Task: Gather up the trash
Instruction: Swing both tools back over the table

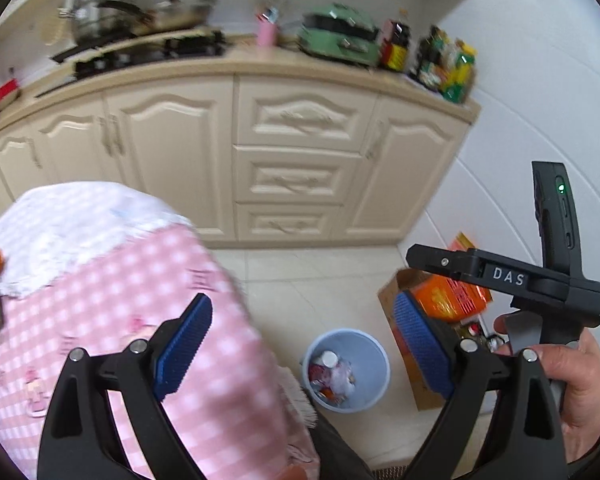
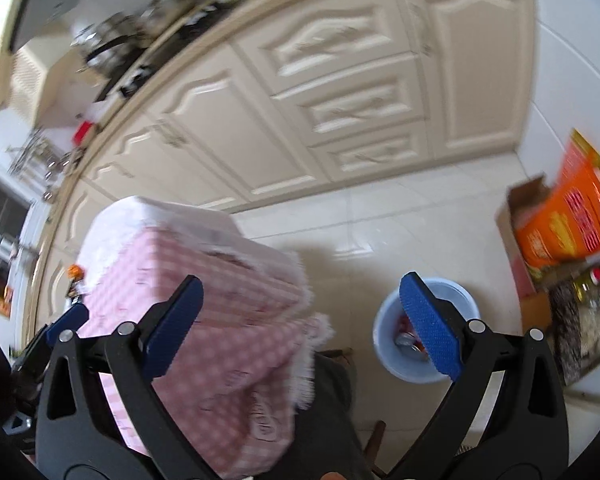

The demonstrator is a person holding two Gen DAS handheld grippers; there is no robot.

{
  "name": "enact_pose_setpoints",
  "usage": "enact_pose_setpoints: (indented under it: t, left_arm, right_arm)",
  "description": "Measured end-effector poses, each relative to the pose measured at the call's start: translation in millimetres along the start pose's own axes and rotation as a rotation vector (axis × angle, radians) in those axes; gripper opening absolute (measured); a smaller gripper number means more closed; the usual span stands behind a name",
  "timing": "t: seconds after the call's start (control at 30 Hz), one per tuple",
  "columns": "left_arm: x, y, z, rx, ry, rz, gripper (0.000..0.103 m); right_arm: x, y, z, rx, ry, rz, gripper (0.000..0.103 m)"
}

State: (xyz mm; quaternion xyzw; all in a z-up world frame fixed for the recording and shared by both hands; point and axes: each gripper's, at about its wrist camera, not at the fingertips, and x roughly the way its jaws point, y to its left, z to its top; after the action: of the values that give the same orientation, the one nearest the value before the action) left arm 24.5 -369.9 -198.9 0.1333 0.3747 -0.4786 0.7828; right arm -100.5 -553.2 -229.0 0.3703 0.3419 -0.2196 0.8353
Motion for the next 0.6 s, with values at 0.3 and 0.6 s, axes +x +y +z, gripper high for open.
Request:
enact_pose_setpoints:
  t: [0.3,0.6]
  left_arm:
    - [-63,74,-5,-0.127,-0.110,0.101,0.090]
    - [-111,165,-36,-0.222,-0.170,0.288,0.090]
  right_arm:
    - [6,107,9,-0.162,0.000,0.147,0.097]
    - [25,203,2,-0.311,0.026,0.250,0.097]
